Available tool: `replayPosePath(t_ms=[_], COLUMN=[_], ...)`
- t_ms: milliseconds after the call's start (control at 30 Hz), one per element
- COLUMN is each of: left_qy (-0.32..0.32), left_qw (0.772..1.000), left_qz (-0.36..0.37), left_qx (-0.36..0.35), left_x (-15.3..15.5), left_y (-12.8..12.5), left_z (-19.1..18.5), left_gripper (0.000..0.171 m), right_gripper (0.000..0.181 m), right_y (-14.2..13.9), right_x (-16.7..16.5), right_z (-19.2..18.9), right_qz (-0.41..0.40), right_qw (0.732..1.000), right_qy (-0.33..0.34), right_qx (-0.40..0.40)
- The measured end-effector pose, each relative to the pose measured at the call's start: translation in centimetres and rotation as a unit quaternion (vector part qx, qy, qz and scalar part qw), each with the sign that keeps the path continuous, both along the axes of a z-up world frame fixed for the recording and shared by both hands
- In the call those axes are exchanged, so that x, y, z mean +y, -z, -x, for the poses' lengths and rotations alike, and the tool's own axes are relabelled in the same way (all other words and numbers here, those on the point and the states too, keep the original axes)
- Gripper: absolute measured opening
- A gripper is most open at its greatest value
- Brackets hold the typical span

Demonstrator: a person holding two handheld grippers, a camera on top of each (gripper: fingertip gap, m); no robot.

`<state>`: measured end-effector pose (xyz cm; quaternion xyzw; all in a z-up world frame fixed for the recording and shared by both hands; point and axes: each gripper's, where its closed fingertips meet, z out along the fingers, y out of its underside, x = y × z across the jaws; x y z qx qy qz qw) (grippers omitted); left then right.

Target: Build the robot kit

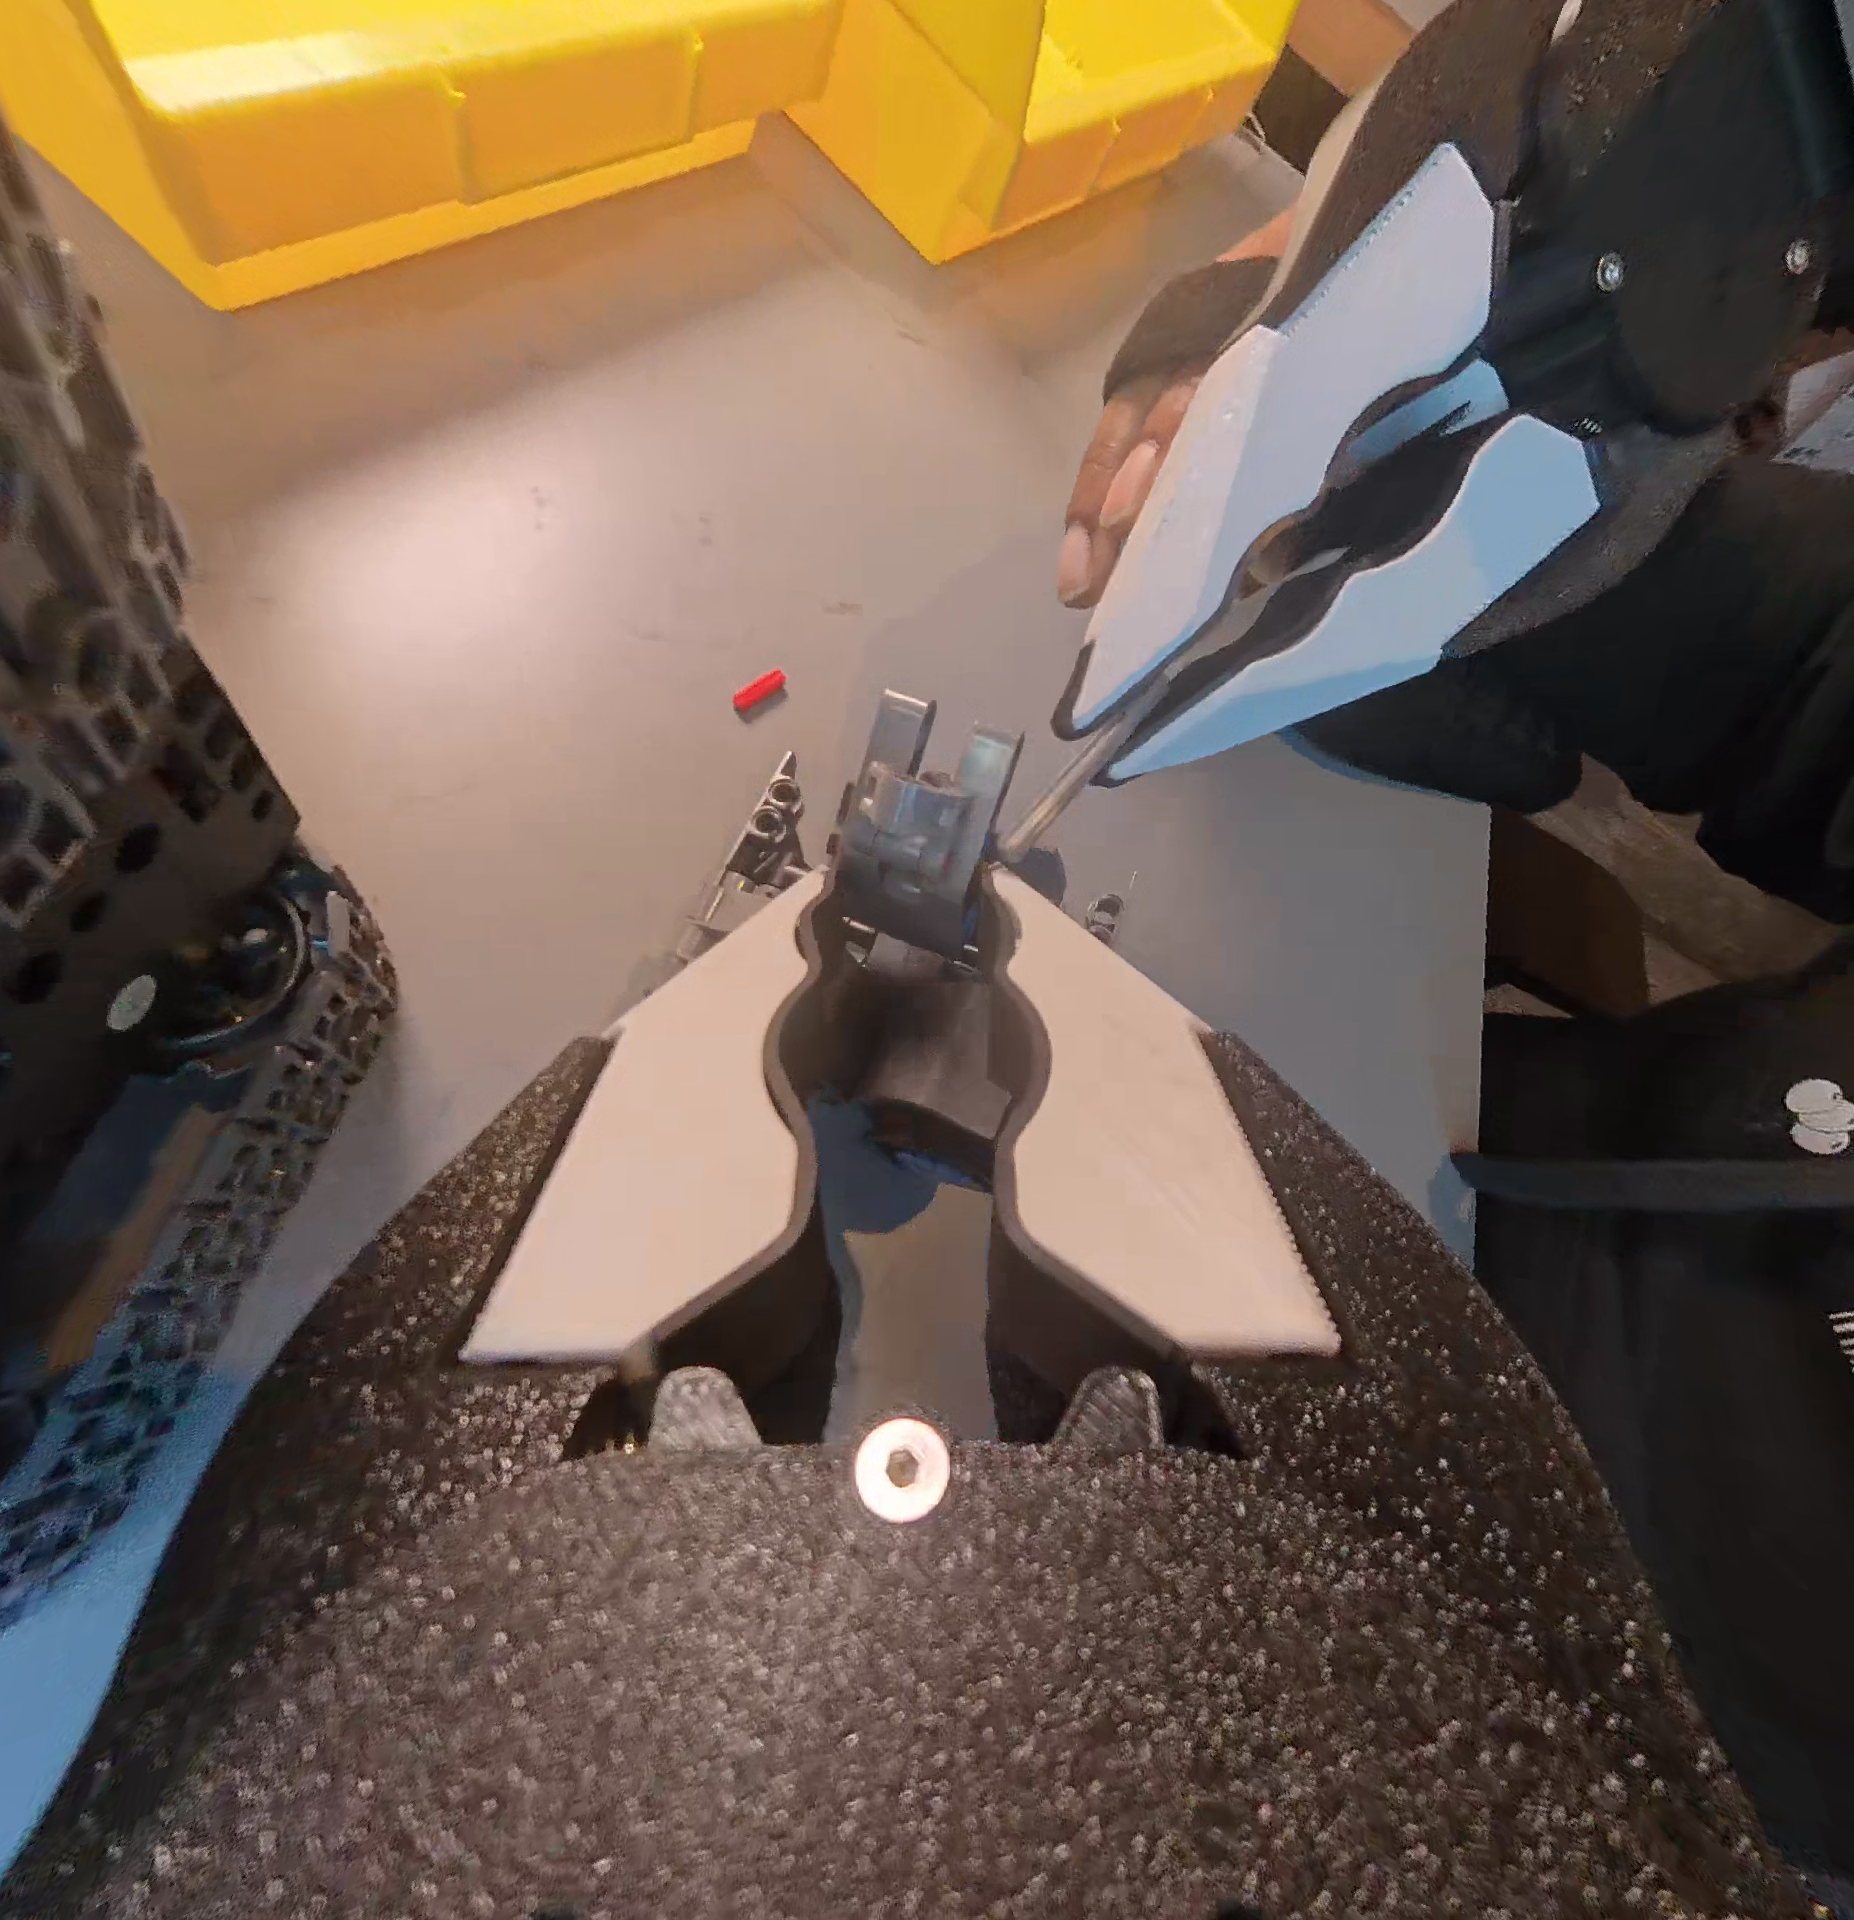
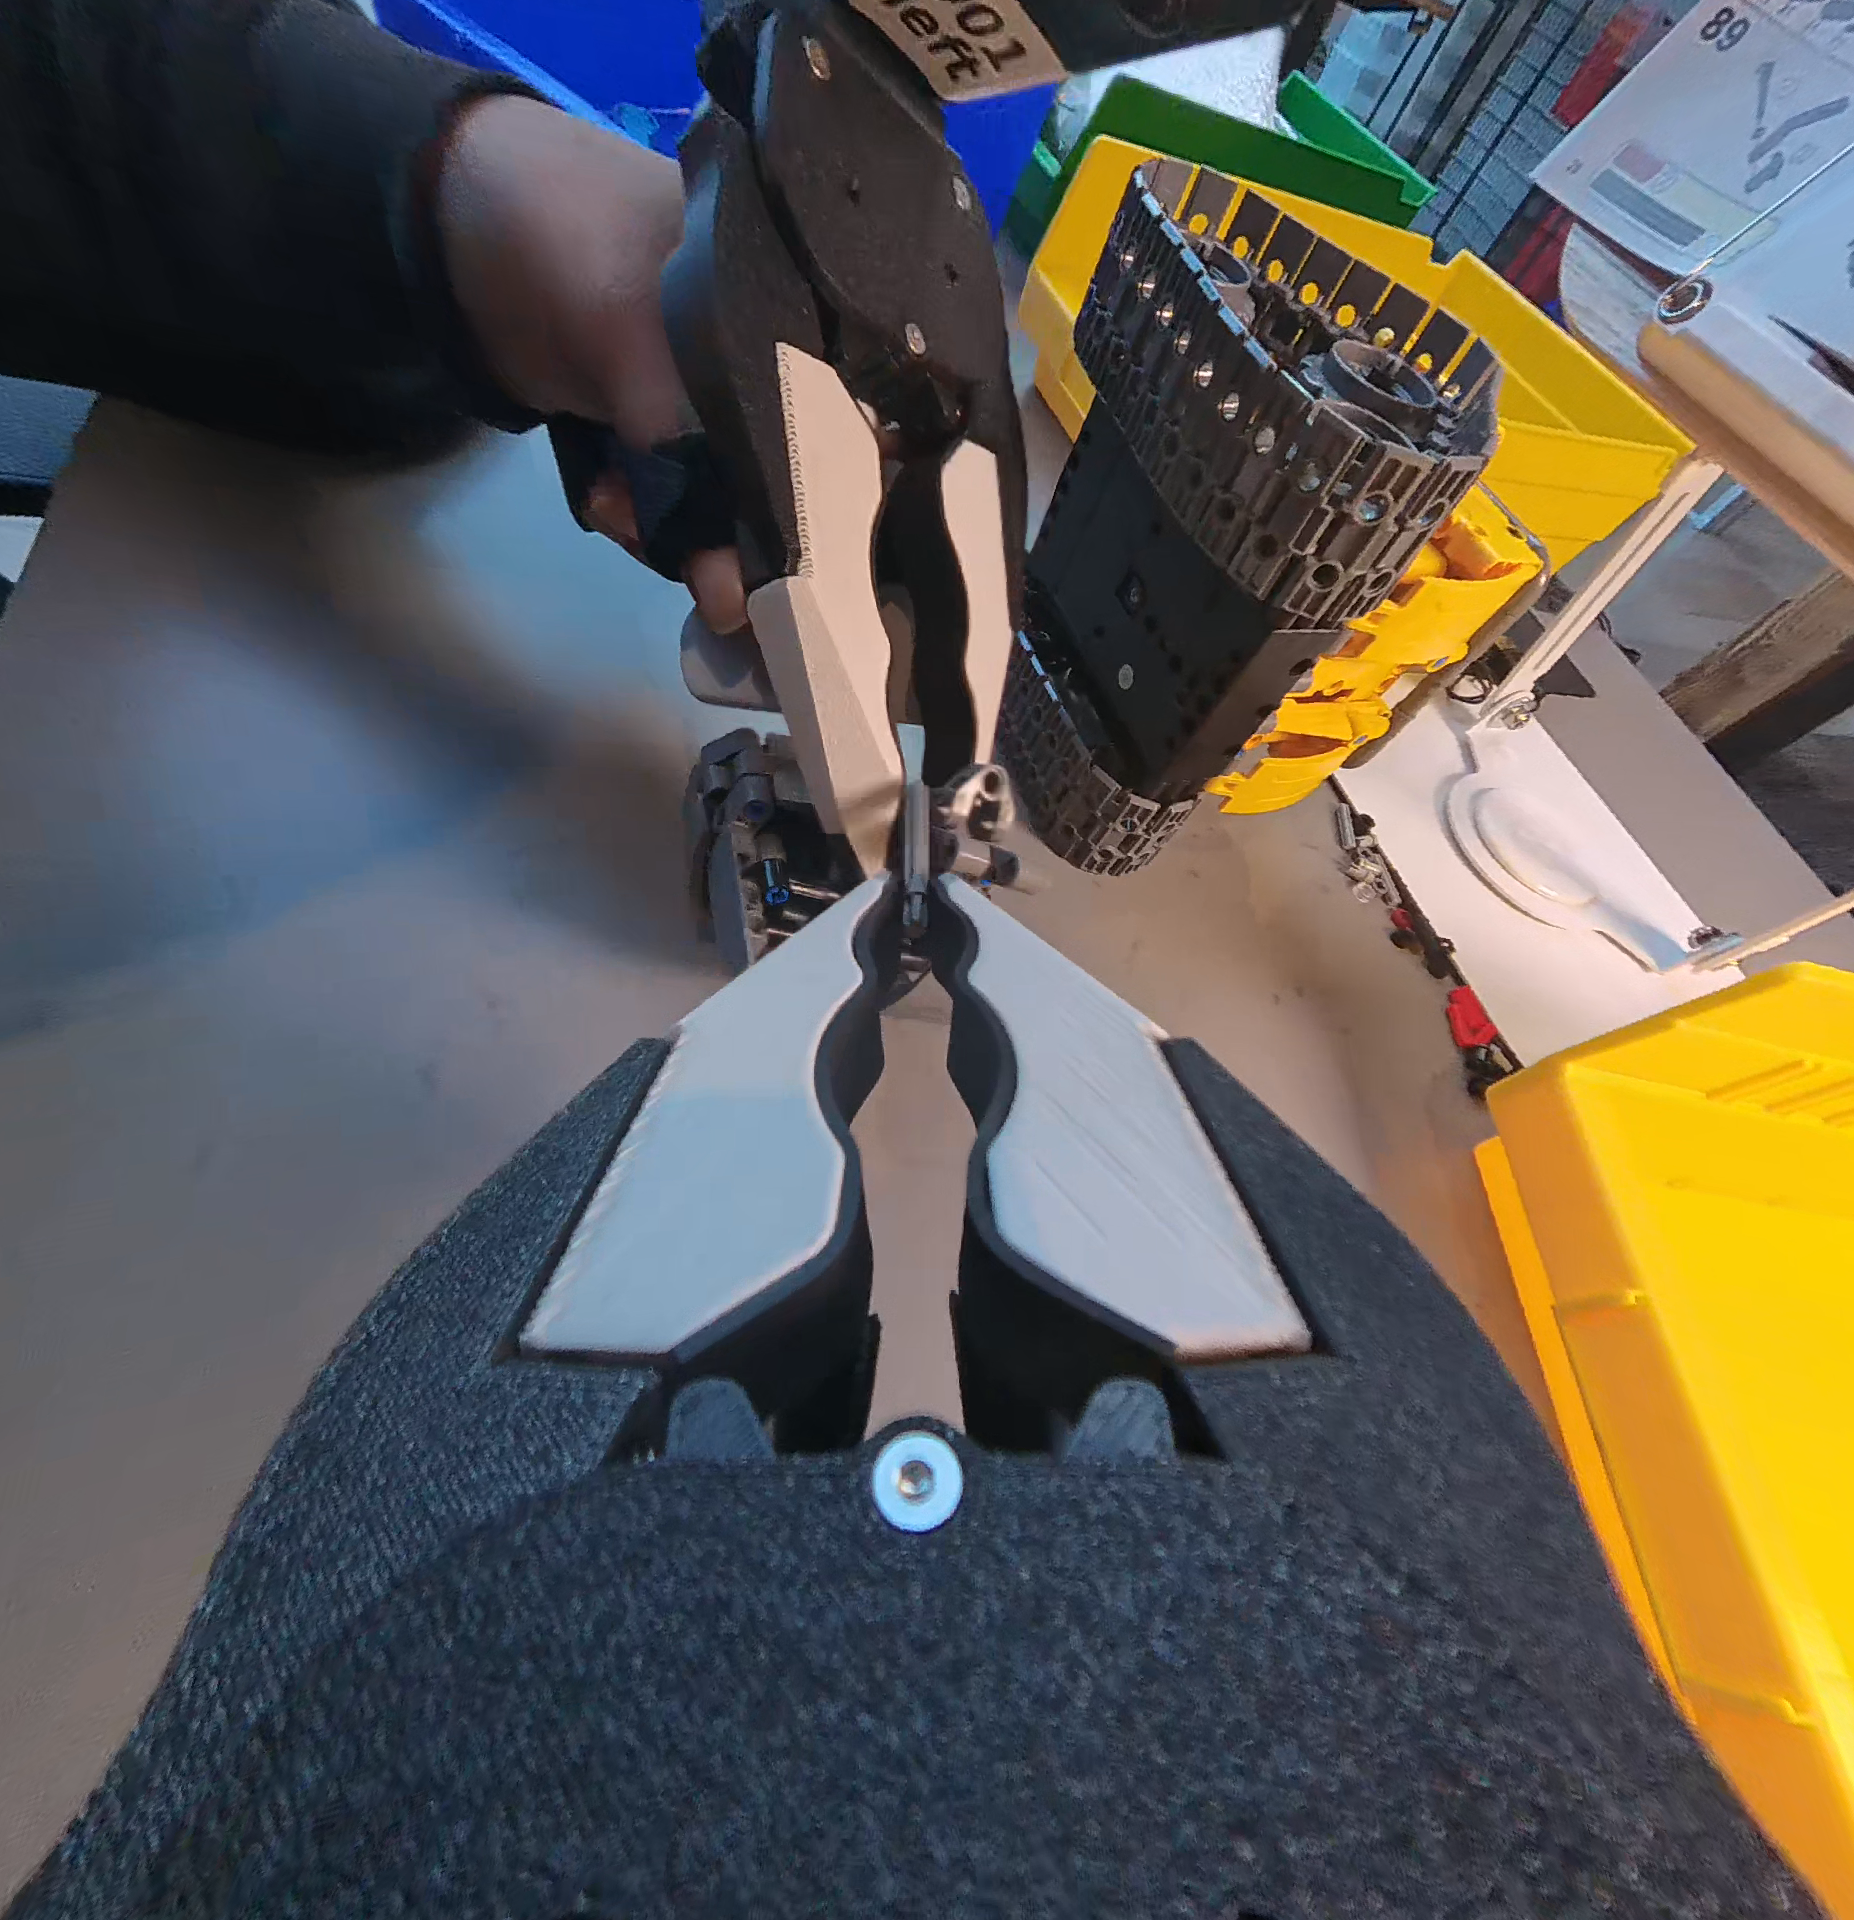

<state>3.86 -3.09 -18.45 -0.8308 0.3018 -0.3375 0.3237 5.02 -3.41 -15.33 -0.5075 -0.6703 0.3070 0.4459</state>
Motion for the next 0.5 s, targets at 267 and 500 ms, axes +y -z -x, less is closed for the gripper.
replayPosePath(t_ms=[267, 500], left_qy=[0.074, 0.152], left_qw=[0.997, 0.984], left_qz=[0.011, -0.068], left_qx=[0.001, 0.059], left_x=[-3.7, -0.8], left_y=[-1.3, -1.7], left_z=[-0.4, 1.1], left_gripper=[0.044, 0.047], right_gripper=[0.004, 0.004], right_y=[1.3, 0.1], right_x=[0.4, 1.6], right_z=[-0.2, -0.8], right_qz=[0.0, 0.026], right_qw=[1.0, 1.0], right_qy=[0.003, 0.013], right_qx=[-0.023, 0.007])
